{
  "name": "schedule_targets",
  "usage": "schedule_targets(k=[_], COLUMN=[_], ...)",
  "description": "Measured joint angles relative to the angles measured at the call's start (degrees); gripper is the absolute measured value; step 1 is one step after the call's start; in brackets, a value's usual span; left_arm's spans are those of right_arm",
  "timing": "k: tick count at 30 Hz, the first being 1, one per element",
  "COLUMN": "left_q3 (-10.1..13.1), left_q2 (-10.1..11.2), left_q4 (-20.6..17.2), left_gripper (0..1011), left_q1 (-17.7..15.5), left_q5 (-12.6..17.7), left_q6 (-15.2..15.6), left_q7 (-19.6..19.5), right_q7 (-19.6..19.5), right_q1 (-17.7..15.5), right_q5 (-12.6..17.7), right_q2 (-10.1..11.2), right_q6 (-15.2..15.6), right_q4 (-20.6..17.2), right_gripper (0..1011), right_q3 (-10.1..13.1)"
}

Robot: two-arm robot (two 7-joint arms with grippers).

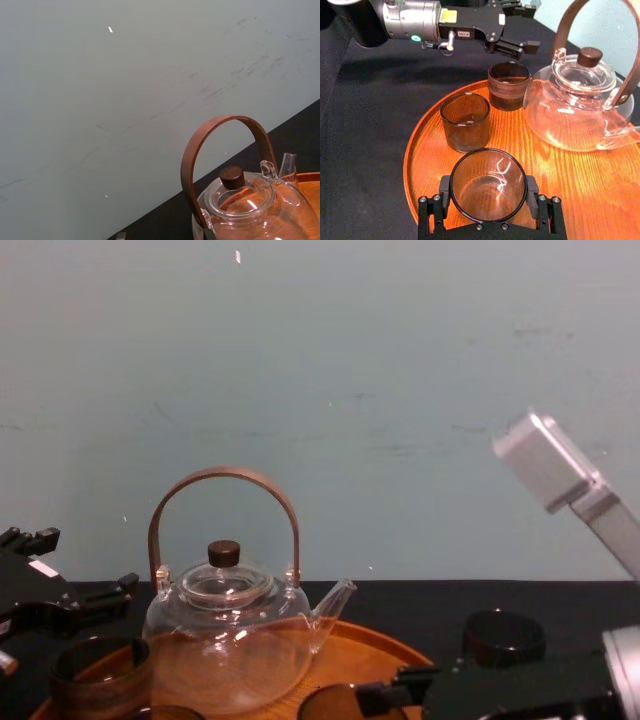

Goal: Pick up the glass from the table and place it on the tray.

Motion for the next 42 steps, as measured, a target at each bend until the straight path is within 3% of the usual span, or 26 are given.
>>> schedule_targets(k=[20, 34, 38, 42], left_q3=[0.0, 0.0, 0.0, 0.0], left_q2=[0.0, 0.0, 0.0, 0.0], left_q4=[0.0, 0.0, 0.0, 0.0], left_gripper=[1001, 1001, 1002, 1001], left_q1=[0.0, 0.0, 0.0, 0.0], left_q5=[0.0, 0.0, 0.0, 0.0], left_q6=[0.0, 0.0, 0.0, 0.0], left_q7=[0.0, 0.0, 0.0, 0.0], right_q7=[-0.15, -0.3, -0.29, -0.29], right_q1=[-0.39, -0.44, -0.44, -0.42], right_q5=[-1.17, -1.45, -1.48, -1.46], right_q2=[-1.88, -1.98, -1.96, -1.94], right_q6=[-0.12, -0.01, 0.08, 0.08], right_q4=[2.71, 2.77, 2.77, 2.77], right_gripper=[903, 903, 991, 1003], right_q3=[0.07, 0.07, 0.07, 0.07])
